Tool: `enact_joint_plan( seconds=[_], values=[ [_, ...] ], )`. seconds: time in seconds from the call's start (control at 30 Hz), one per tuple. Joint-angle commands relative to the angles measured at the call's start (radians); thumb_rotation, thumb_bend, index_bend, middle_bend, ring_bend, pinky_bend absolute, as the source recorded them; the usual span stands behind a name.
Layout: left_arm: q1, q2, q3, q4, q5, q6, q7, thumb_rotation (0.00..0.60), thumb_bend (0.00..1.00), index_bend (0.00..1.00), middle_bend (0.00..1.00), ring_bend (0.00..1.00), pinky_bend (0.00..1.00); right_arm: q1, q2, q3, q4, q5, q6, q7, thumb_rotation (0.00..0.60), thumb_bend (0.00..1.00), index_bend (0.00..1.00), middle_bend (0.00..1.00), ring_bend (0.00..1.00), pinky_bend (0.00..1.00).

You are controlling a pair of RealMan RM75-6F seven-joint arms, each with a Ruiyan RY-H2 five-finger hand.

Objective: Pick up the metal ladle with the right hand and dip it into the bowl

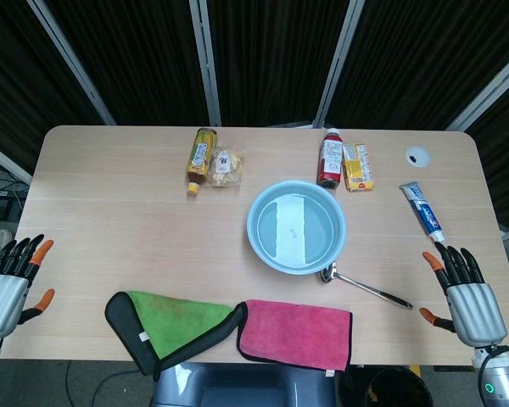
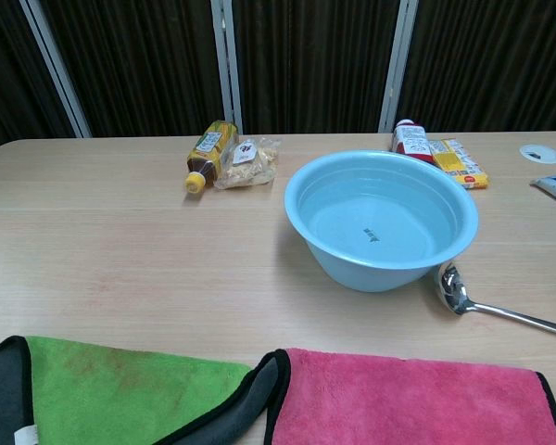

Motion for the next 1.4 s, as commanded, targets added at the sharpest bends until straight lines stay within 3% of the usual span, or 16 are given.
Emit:
enact_joint_plan(
  seconds=[0.03, 0.37, 0.8, 1.07, 1.4],
  values=[
    [0.000, -0.001, 0.000, 0.001, 0.000, -0.001, 0.001, 0.600, 0.33, 0.00, 0.00, 0.00, 0.00, -0.001, 0.000, 0.000, 0.000, 0.000, 0.001, -0.002, 0.600, 0.00, 0.05, 0.00, 0.00, 0.00],
    [-0.006, 0.009, -0.007, -0.001, -0.003, -0.002, -0.036, 0.600, 0.33, 0.00, 0.00, 0.00, 0.00, 0.004, -0.014, -0.005, 0.010, -0.006, -0.011, -0.004, 0.600, 0.00, 0.19, 0.00, 0.00, 0.00],
    [-0.023, 0.033, 0.001, -0.002, 0.003, -0.033, -0.098, 0.600, 0.33, 0.00, 0.00, 0.00, 0.00, 0.082, -0.025, -0.012, -0.114, 0.132, -0.253, -0.239, 0.600, 0.02, 0.39, 0.00, 0.00, 0.00],
    [-0.043, 0.029, 0.004, -0.002, 0.005, -0.065, -0.104, 0.600, 0.33, 0.00, 0.00, 0.00, 0.00, 0.139, -0.122, 0.015, -0.070, 0.248, -0.354, -0.340, 0.600, 0.05, 0.40, 0.00, 0.00, 0.00],
    [-0.057, 0.029, -0.001, 0.000, -0.020, -0.098, -0.115, 0.600, 0.33, 0.00, 0.00, 0.00, 0.00, 0.185, -0.219, 0.057, 0.032, 0.322, -0.385, -0.342, 0.600, 0.11, 0.42, 0.00, 0.00, 0.00]
  ],
)
